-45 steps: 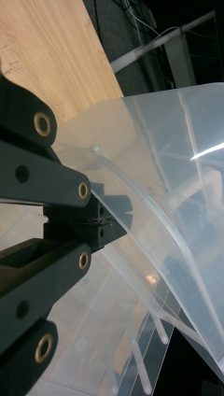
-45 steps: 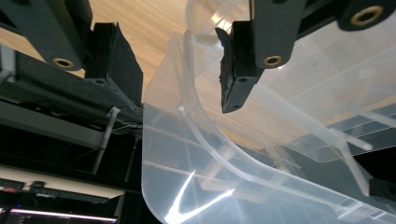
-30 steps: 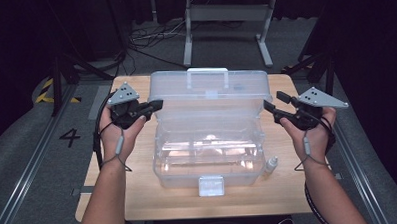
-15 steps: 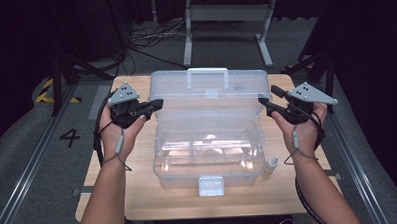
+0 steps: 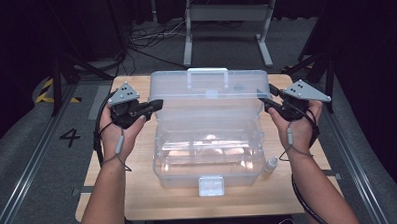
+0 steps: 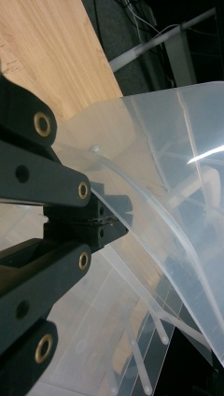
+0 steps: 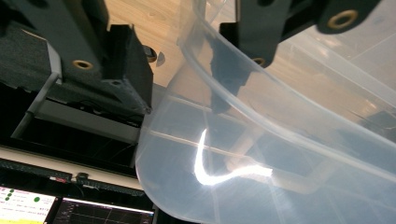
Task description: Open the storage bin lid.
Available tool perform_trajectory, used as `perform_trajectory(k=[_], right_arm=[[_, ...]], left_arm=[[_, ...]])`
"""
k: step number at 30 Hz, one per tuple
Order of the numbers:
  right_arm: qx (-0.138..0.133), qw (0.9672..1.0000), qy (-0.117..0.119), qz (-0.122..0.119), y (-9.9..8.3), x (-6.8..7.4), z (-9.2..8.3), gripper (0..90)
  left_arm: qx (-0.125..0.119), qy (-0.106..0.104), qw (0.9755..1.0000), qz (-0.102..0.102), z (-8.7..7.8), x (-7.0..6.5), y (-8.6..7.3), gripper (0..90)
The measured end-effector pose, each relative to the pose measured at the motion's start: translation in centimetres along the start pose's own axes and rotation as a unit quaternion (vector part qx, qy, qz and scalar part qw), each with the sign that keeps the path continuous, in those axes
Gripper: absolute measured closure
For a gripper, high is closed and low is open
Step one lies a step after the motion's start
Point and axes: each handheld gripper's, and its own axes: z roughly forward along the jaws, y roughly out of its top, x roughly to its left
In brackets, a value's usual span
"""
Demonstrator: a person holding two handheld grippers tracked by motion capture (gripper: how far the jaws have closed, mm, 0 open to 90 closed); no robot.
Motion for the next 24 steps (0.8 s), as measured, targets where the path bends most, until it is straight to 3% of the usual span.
perform_trajectory(k=[4, 11, 24], right_arm=[[0.001, 1.0, -0.003, 0.008, 0.0, -0.1, -0.1, 65.7], [0.003, 0.9999, -0.01, -0.005, 0.3, -0.2, -0.3, 71.4], [0.02, 0.9997, -0.005, 0.013, 1.0, -0.7, 0.1, 73.3]], left_arm=[[0.003, 0.002, 1.0, 0.001, 0.0, -0.1, 0.0, 89.4], [0.002, 0.006, 1.0, -0.003, -0.5, 0.0, -0.1, 89.1], [0.019, 0.019, 0.9996, -0.004, -1.4, 0.1, -0.9, 87.9]])
